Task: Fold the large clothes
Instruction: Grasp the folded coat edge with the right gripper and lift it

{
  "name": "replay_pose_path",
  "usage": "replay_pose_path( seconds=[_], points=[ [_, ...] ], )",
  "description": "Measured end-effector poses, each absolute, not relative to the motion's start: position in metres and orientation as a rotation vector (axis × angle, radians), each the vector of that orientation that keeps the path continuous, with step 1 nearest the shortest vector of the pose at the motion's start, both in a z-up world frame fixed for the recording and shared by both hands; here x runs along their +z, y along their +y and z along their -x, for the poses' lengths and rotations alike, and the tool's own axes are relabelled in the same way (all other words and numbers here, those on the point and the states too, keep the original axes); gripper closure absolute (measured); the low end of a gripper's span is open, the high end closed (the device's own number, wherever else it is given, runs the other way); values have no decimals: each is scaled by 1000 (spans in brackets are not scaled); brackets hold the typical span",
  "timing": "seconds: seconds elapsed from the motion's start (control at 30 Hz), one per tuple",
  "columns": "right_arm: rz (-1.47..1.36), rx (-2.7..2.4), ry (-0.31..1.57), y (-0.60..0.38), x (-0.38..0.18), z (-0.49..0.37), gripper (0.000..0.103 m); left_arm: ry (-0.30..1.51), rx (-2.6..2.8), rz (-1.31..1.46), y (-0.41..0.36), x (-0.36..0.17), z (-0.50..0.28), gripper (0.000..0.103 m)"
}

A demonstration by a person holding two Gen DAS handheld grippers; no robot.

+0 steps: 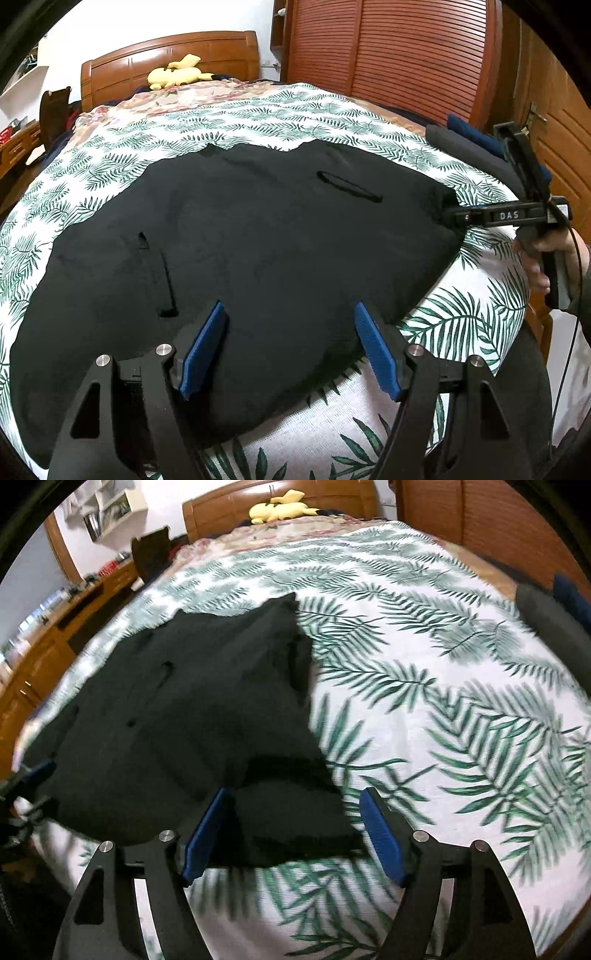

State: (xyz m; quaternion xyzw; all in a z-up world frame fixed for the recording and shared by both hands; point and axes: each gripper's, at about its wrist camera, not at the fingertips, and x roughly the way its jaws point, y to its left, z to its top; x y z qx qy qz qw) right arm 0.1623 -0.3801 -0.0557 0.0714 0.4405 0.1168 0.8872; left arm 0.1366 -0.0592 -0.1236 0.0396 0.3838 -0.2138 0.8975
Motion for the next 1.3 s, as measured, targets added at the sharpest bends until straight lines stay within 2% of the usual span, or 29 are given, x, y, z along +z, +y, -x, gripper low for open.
replay_pose_path(
  seconds=[0.27,0.33,0.4,0.43,0.5,0.6,1.0,1.3],
  points=[
    [-155,266,921,-381,-63,-168,28,795,-443,-83,-59,-124,-137,29],
    [-154,272,919,-380,-64,-169,31,795,-443,-83,-59,-124,-137,29],
    [-159,305,916,-378,-62,-167,49,795,-443,-82,-59,-123,-137,30],
    [-160,317,913,-378,-62,-167,53,795,-442,-82,-59,-124,-137,30],
    [-162,337,905,-379,-61,-165,78,796,-443,-83,-59,-124,-137,29],
    [-163,354,882,-385,-58,-163,85,797,-444,-82,-60,-124,-137,29],
    [-117,414,697,-362,4,-147,90,754,-422,-45,-35,-106,-131,29],
    [46,609,527,-246,55,-131,91,687,-324,18,32,-84,-118,29]
  ],
)
